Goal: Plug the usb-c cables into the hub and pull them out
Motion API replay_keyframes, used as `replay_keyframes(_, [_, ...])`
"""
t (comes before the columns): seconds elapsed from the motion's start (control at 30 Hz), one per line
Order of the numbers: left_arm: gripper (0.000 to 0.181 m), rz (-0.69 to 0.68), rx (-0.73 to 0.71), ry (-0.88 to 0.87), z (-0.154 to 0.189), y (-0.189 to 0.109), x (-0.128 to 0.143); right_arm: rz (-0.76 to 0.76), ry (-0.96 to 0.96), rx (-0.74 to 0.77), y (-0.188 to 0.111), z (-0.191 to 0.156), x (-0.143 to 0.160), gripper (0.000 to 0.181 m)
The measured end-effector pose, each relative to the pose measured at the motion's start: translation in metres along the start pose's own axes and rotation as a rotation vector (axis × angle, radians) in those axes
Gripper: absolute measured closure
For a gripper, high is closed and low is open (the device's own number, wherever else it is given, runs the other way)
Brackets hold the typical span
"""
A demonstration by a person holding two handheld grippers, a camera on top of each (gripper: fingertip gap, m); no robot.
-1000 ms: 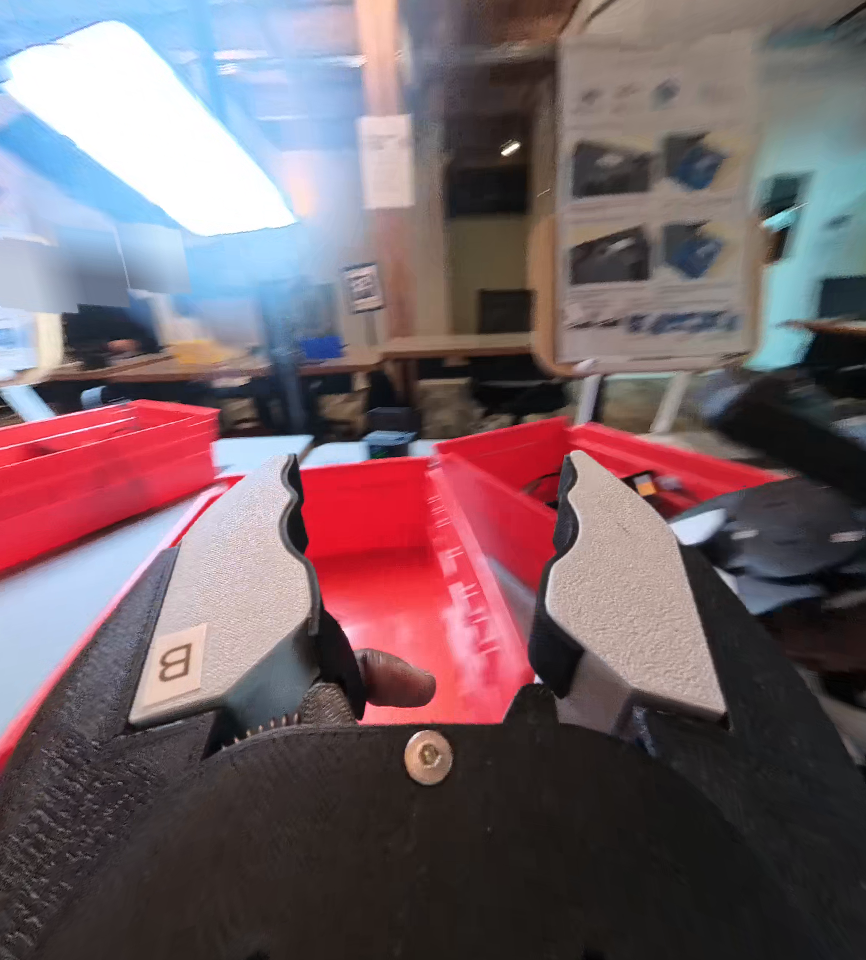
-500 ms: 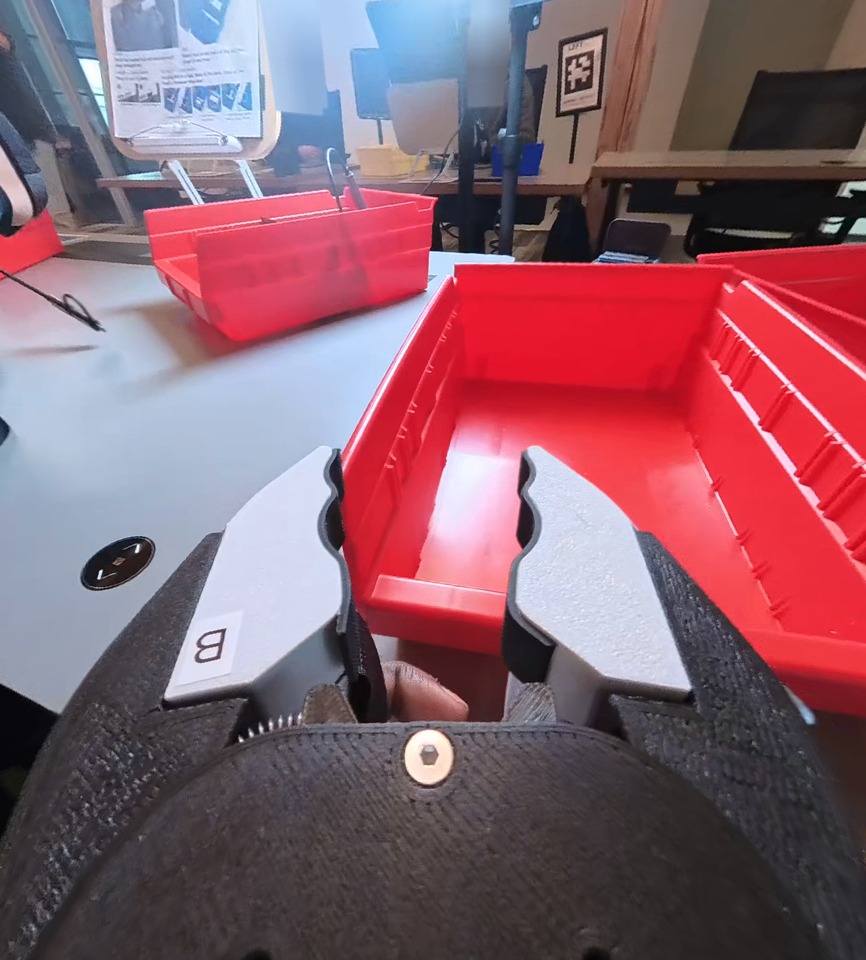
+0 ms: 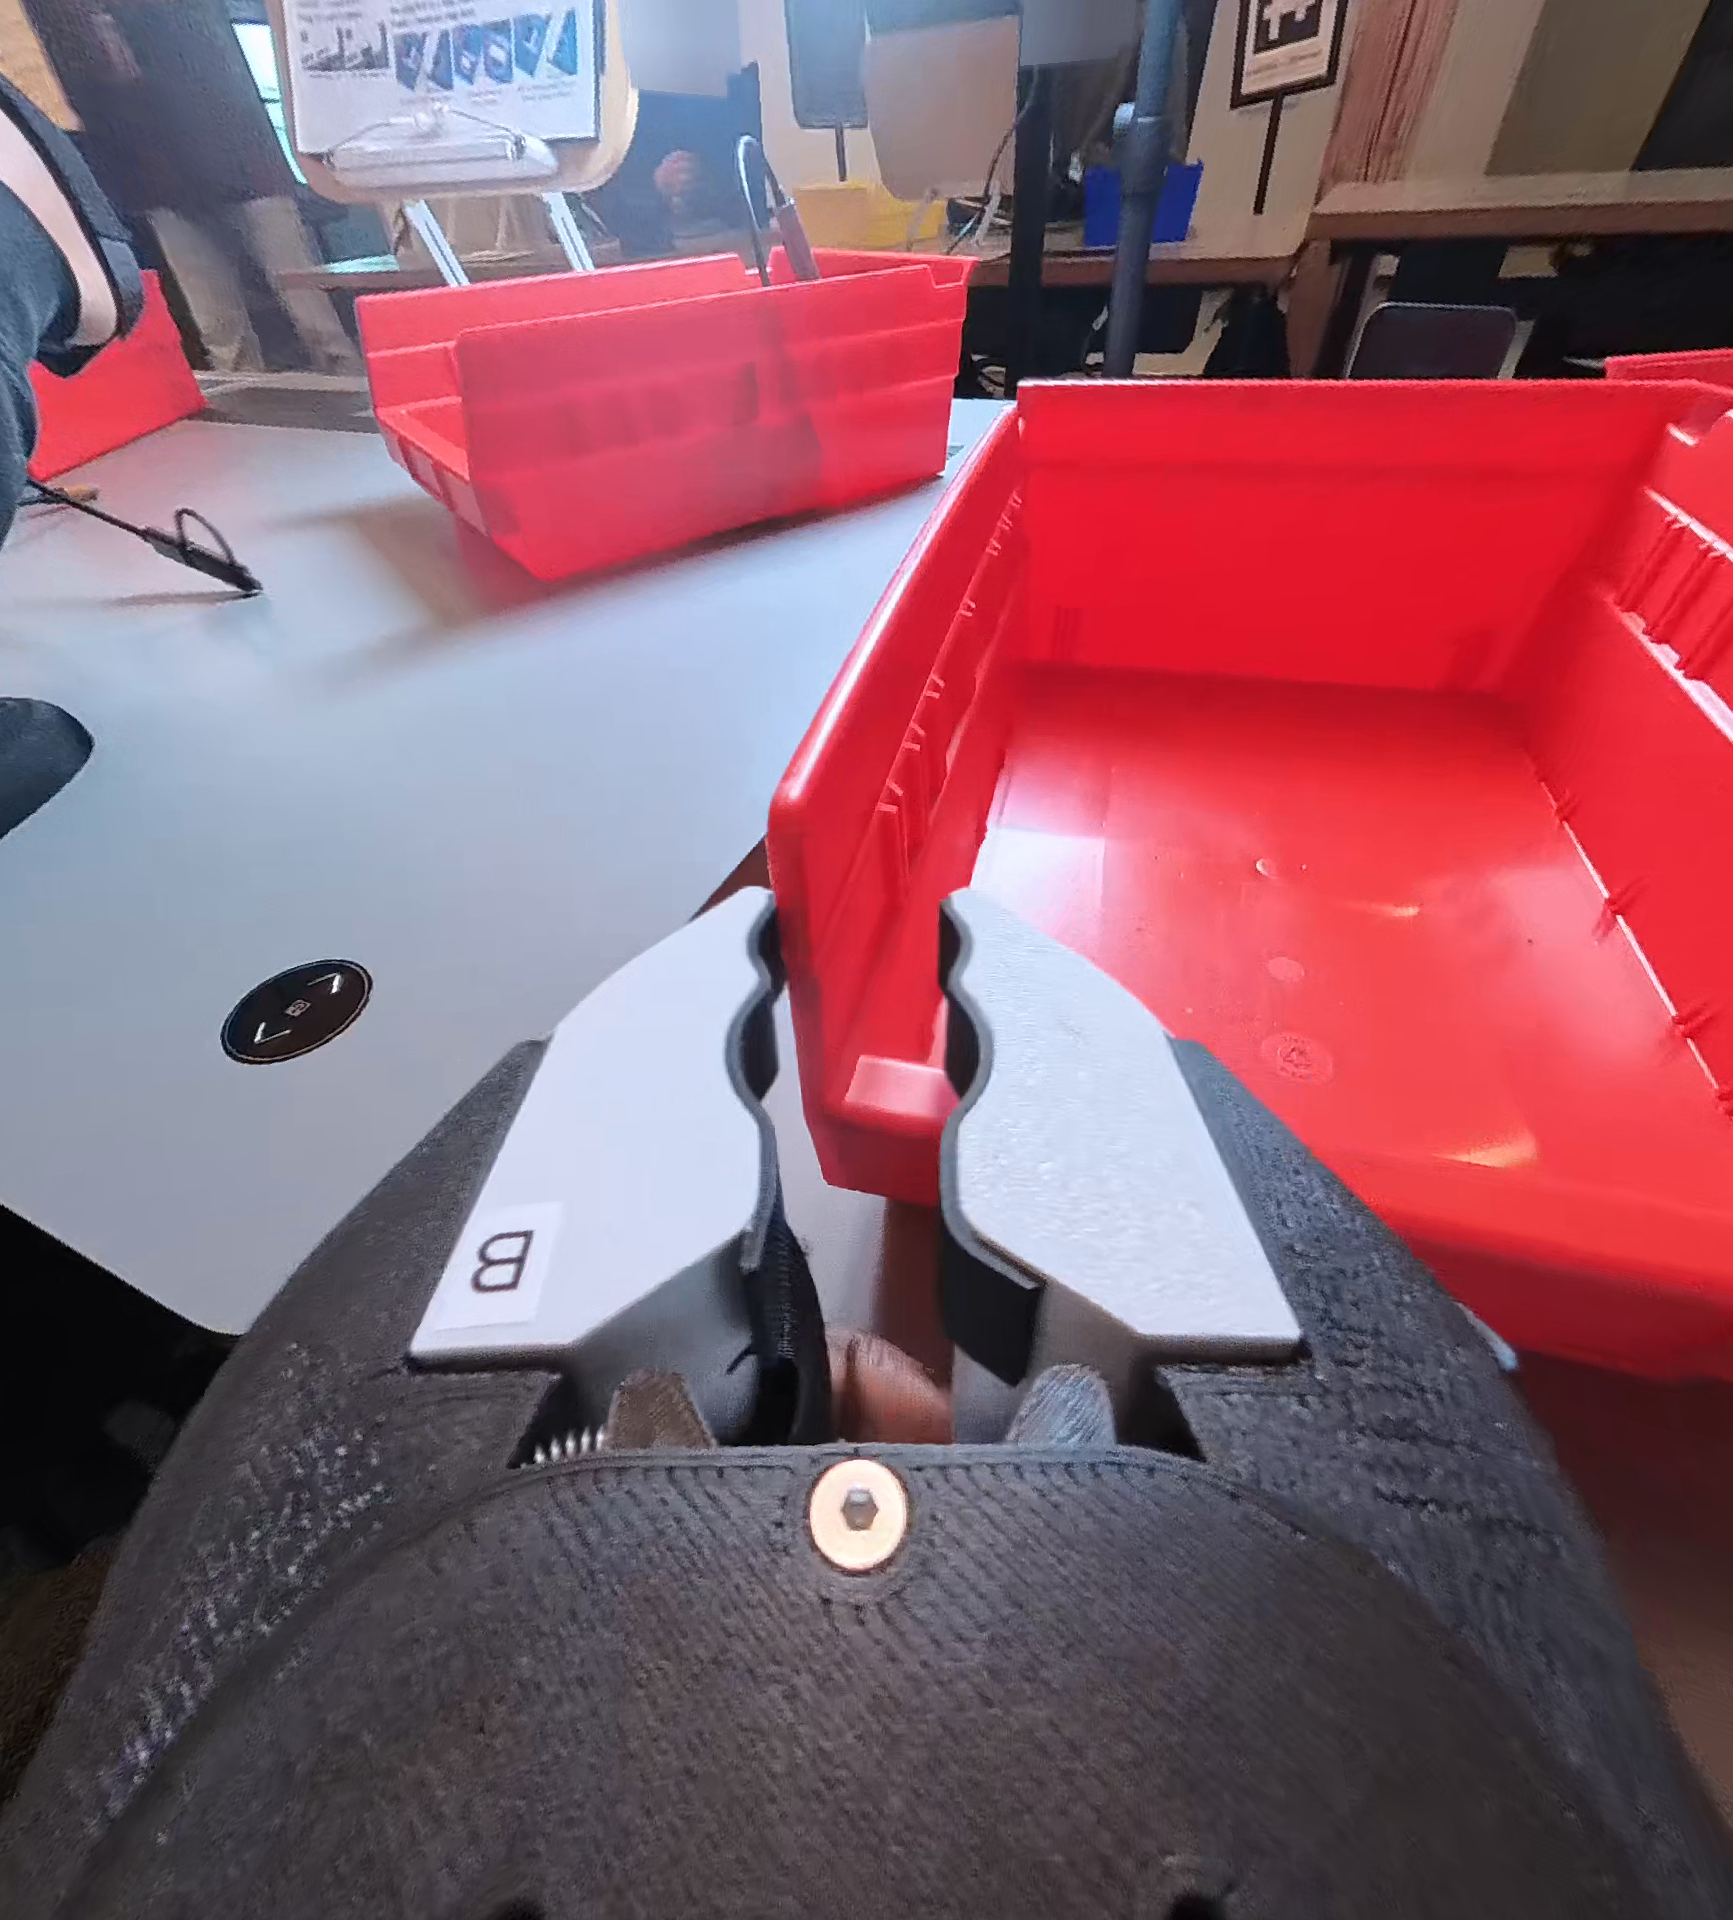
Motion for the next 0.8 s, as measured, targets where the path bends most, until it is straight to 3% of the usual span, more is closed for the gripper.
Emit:
replay_keyframes(0.13, [0.169,-0.017,0.018,0.044,-0.001,-0.009,-0.004,-0.086,-0.03,-0.067,0.003,-0.019,0.022,0.107])
replay_keyframes(0.37, [0.175,-0.189,0.311,-0.026,0.021,-0.033,-0.003,-0.163,0.008,0.038,0.012,-0.009,0.033,0.113])
replay_keyframes(0.4, [0.17,-0.192,0.294,-0.016,0.02,-0.035,-0.006,-0.173,0.017,0.054,0.013,-0.007,0.034,0.115])
replay_keyframes(0.5, [0.131,-0.127,0.223,0.045,0.017,-0.03,-0.012,-0.224,0.026,0.099,0.018,-0.002,0.039,0.116])
replay_keyframes(0.67, [0.126,-0.142,0.204,0.091,0.022,-0.006,0.004,-0.288,0.027,0.147,0.026,0.005,0.045,0.126])
replay_keyframes(0.8, [0.13,-0.067,0.117,0.206,0.02,-0.001,0.0,-0.293,0.0,0.175,0.033,0.01,0.047,0.13])
Point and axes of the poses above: each gripper's, where its closed fingertips meet, y out along the fingers, x out of its underside, z = x × y across the jaws, the point moved 3 cm from there along -y, back along the fingers, and after that the axes turned 14 degrees about x, right-handed, at the moved point
